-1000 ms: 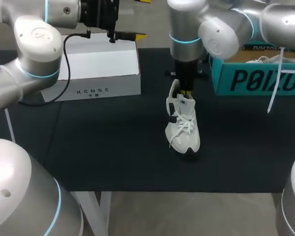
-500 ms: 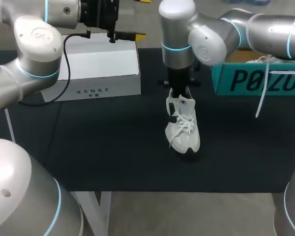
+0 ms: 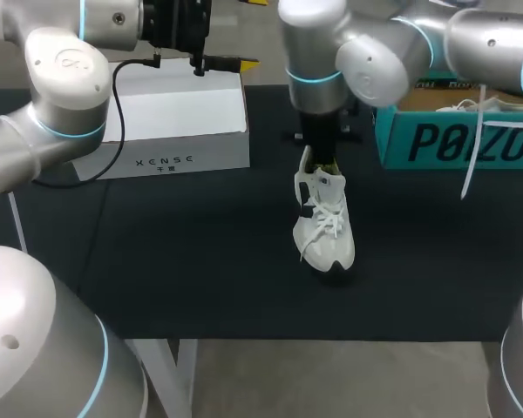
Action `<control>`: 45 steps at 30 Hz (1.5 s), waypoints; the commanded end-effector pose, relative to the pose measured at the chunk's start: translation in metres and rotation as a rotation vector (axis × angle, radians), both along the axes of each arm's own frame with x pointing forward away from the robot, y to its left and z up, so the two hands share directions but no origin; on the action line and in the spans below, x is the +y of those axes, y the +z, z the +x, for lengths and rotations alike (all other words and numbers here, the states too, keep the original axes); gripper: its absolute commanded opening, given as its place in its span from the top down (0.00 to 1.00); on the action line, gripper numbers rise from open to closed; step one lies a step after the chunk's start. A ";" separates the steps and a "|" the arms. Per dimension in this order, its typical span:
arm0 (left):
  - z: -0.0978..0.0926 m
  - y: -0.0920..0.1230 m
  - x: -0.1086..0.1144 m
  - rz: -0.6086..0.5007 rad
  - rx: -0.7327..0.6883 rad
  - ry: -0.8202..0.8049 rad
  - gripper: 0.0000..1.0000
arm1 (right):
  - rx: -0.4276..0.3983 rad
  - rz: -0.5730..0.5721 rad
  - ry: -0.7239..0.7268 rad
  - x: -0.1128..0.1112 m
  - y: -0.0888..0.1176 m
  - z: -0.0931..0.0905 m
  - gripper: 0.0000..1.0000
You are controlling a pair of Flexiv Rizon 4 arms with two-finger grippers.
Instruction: Take the shoe out of the shoebox, open the shoe tongue, remove and reinsert the insole, then place the shoe into the shoebox
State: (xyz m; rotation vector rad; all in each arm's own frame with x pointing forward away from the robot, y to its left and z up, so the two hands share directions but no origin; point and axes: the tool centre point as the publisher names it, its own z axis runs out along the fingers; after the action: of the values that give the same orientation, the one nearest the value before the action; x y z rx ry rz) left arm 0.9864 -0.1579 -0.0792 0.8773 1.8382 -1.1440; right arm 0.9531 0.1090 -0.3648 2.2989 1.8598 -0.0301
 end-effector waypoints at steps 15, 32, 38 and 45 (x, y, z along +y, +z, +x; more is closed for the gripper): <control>0.001 0.000 -0.001 0.003 0.000 -0.001 0.00 | -0.014 -0.061 0.012 0.006 -0.029 -0.003 1.00; 0.001 0.000 -0.001 0.003 0.000 -0.001 0.00 | -0.057 -0.048 0.052 0.009 -0.023 -0.008 1.00; 0.001 0.000 -0.001 0.003 0.000 -0.001 0.00 | -0.143 -0.058 0.050 -0.001 -0.004 -0.004 1.00; 0.001 0.000 -0.001 0.003 0.000 -0.001 0.00 | -0.146 -0.138 0.084 -0.004 -0.009 0.008 1.00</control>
State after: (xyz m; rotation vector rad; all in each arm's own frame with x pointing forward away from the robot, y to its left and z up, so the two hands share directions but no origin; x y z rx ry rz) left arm 0.9864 -0.1579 -0.0792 0.8774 1.8382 -1.1440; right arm 0.9587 0.0992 -0.3710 2.0804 1.8287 0.0397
